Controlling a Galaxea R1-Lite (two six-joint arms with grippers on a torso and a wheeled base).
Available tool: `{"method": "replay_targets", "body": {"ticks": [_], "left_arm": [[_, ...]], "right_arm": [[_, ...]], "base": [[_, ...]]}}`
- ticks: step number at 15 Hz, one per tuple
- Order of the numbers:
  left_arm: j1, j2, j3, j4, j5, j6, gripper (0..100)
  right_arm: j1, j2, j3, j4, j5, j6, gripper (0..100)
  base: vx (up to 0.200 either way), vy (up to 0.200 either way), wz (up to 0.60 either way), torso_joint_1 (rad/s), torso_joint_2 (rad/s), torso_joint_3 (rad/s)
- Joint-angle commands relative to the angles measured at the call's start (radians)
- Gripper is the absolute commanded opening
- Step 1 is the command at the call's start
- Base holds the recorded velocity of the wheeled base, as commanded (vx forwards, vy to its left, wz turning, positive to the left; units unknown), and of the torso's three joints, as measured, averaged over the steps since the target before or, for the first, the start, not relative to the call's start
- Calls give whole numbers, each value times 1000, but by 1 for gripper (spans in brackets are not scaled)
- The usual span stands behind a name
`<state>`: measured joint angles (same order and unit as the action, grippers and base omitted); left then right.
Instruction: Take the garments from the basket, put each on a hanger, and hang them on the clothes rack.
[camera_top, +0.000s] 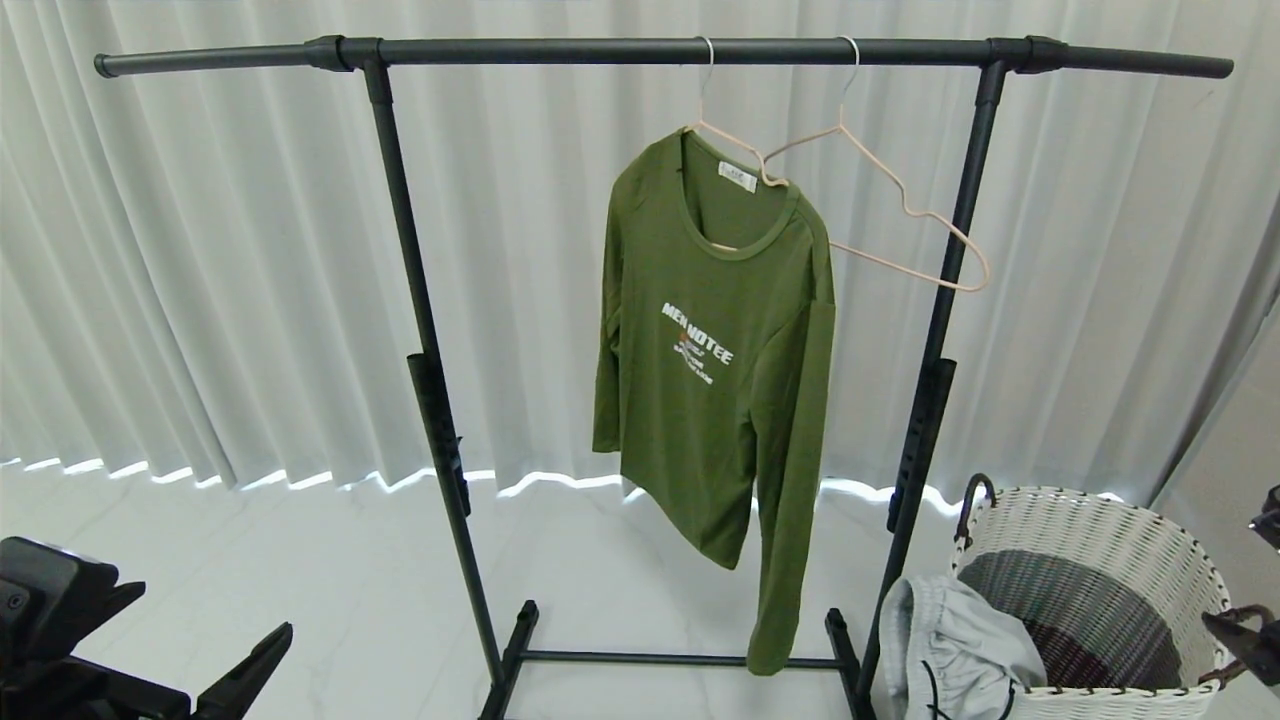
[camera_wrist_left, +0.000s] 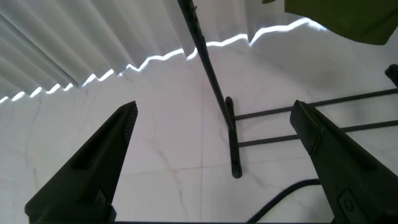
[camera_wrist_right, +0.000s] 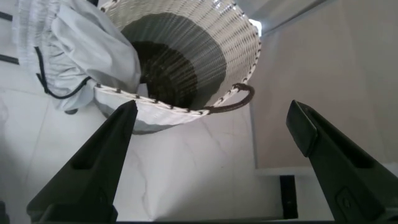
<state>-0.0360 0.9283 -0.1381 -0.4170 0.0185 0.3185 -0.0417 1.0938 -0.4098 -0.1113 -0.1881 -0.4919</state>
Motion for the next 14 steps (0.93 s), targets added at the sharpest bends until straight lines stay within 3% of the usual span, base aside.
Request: {"method": "replay_targets", "body": {"ticks": [1, 10, 14], "left_arm": [[1, 15, -2, 0, 0, -1, 100], [-1, 87, -43, -2, -8, -3, 100], [-38, 113, -35, 0, -8, 2, 100]], "right_arm": [[2, 21, 2, -1, 2, 3, 100], [106, 209, 115, -183, 10, 24, 100], [226, 325, 137, -186, 108, 128, 100]], "base": [[200, 0, 0, 2, 2, 2], [200, 0, 0, 3, 2, 3], [50, 0, 0, 2, 1, 2]]}}
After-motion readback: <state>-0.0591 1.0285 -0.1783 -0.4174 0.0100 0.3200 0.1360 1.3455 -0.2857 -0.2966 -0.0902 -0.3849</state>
